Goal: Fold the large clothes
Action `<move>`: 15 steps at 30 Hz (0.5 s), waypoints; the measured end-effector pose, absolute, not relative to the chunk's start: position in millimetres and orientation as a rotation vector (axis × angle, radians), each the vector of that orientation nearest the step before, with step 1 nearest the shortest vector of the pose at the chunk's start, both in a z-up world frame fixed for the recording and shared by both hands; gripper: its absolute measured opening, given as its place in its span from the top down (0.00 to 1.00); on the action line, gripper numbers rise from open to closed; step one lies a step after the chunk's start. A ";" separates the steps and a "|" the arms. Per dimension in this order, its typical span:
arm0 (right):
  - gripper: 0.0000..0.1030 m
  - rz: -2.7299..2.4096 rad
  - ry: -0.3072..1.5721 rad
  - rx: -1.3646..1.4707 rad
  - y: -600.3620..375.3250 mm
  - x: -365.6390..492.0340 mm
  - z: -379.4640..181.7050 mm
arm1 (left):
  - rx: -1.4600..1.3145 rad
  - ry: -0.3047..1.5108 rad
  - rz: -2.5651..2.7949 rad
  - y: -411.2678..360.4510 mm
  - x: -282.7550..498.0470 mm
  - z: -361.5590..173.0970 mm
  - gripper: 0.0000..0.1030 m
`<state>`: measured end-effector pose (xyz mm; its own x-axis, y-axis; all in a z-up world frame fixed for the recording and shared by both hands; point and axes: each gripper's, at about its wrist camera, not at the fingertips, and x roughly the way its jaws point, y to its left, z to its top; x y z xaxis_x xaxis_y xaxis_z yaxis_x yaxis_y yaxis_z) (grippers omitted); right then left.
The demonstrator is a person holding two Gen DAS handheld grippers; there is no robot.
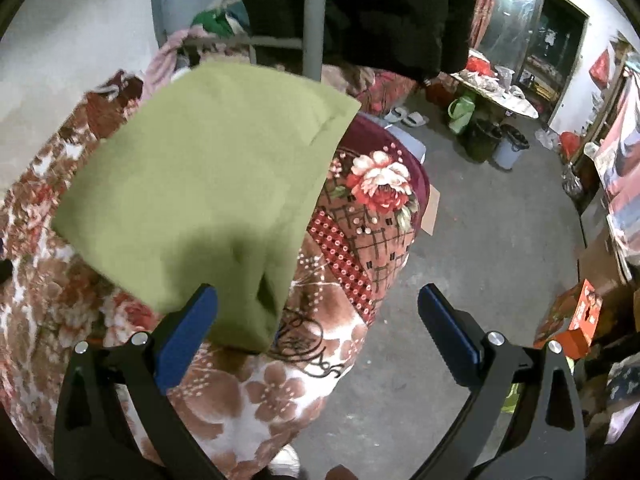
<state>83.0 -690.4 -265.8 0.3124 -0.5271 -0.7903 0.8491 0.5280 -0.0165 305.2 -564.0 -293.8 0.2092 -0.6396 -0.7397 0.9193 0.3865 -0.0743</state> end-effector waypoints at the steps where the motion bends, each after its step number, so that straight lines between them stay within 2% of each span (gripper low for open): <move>1: 0.05 -0.950 0.829 0.453 -685.2 80.8 -262.3 | 0.425 0.788 -1.132 -560.0 300.6 -293.9 0.05; 5: 0.05 -0.969 0.796 0.463 -635.8 59.1 -233.6 | 0.418 0.791 -1.206 -529.5 270.9 -274.7 0.05; 15: 0.05 -0.925 0.707 0.357 -483.1 13.3 -116.6 | 0.432 0.737 -1.262 -414.7 205.6 -173.8 0.05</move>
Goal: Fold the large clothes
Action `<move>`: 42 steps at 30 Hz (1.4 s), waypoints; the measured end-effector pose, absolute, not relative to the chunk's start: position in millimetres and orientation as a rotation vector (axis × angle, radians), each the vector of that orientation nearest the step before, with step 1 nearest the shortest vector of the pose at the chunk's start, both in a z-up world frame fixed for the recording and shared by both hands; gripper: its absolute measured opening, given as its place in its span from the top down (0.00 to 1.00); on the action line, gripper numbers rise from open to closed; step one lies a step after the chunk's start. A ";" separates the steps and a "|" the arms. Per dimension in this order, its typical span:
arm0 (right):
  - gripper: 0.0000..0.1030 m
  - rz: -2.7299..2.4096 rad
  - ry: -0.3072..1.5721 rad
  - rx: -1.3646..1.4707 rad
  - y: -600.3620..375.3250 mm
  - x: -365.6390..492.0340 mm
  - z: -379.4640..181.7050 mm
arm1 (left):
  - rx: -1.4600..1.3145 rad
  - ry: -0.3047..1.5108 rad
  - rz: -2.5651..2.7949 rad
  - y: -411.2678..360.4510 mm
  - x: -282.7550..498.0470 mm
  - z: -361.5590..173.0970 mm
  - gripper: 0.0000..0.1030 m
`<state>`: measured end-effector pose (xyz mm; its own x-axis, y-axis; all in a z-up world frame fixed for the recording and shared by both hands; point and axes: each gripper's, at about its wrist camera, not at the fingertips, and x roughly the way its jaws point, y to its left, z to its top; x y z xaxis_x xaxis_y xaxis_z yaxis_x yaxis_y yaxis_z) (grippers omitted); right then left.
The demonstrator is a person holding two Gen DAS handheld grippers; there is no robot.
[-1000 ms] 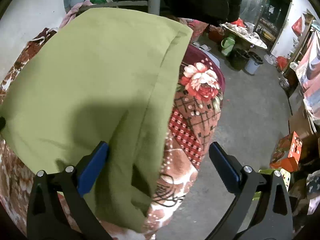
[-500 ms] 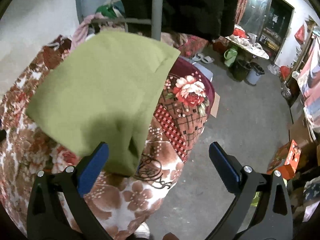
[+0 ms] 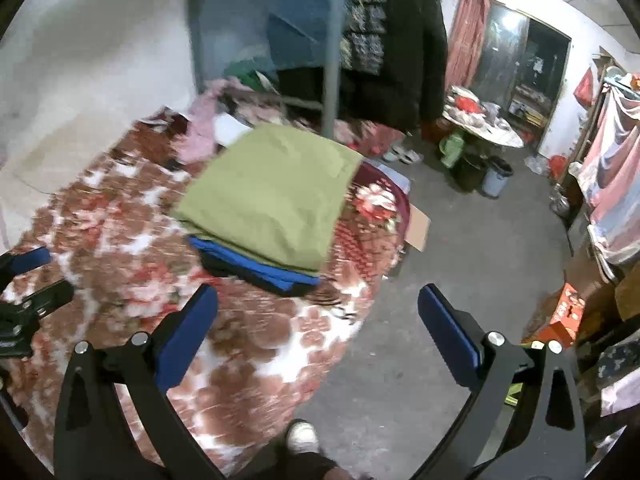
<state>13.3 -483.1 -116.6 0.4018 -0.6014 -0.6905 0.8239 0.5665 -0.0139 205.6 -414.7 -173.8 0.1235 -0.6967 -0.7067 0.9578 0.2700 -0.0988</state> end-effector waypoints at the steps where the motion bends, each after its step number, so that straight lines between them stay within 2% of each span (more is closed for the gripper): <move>1: 0.05 -0.920 0.706 0.347 -469.9 12.7 -110.0 | 0.427 0.744 -1.265 -405.3 203.6 -168.0 0.05; 5: 0.05 -0.895 0.678 0.353 -433.4 9.7 -89.1 | 0.454 0.708 -1.274 -374.7 194.4 -151.3 0.05; 11: 0.05 -0.873 0.663 0.375 -427.7 6.6 -78.9 | 0.423 0.680 -1.330 -356.6 190.0 -134.9 0.05; 27: 0.05 -0.883 0.644 0.392 -430.5 -2.0 -56.2 | 0.411 0.625 -1.410 -374.4 188.3 -103.6 0.05; 42: 0.05 -0.882 0.686 0.400 -434.5 10.1 -60.3 | 0.408 0.612 -1.419 -383.4 190.1 -102.1 0.05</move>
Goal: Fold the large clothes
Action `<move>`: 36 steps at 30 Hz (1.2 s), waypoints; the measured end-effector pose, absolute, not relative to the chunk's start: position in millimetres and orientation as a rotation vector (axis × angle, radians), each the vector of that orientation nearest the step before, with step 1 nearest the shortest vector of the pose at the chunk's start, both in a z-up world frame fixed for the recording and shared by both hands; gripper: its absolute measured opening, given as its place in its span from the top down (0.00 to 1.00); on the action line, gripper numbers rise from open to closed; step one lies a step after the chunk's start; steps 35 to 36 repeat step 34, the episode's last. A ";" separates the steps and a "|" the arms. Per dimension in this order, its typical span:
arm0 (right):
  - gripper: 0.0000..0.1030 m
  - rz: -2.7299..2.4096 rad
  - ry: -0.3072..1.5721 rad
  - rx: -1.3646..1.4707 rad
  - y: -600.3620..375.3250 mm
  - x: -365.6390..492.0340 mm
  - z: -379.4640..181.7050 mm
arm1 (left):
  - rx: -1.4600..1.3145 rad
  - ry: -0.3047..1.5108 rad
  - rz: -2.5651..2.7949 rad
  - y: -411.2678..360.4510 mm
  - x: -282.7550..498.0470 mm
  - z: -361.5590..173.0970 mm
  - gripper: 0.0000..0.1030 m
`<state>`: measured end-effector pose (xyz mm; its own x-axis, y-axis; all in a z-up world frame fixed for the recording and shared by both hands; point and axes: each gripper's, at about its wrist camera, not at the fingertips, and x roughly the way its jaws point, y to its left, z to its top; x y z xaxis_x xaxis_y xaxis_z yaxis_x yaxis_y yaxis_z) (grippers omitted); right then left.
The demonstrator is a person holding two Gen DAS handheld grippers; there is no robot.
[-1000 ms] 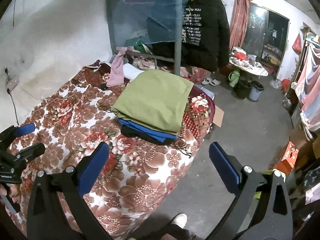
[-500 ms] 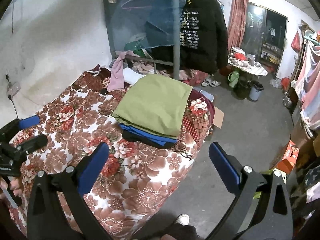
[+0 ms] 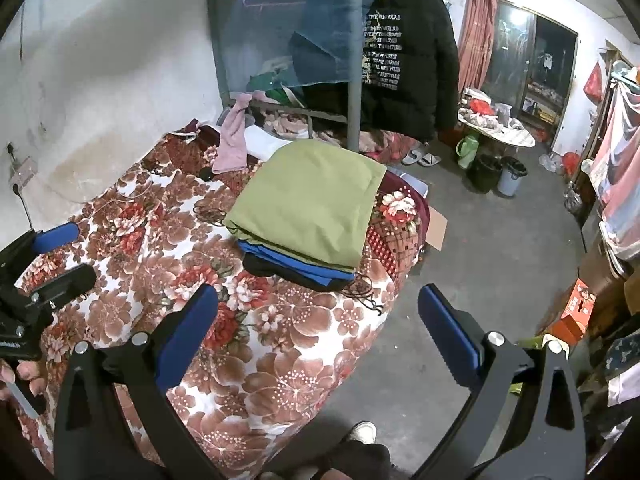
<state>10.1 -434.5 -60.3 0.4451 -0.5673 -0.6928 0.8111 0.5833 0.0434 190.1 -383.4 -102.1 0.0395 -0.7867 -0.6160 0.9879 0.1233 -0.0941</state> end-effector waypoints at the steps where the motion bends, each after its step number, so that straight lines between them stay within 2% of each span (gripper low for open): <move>1: 0.05 -0.882 0.689 0.404 -435.6 10.8 -60.8 | 0.406 0.613 -1.415 -383.5 190.7 -102.0 0.05; 36: 0.05 -0.896 0.712 0.459 -442.4 11.5 -55.5 | 0.472 0.657 -1.510 -407.3 189.7 -103.2 0.05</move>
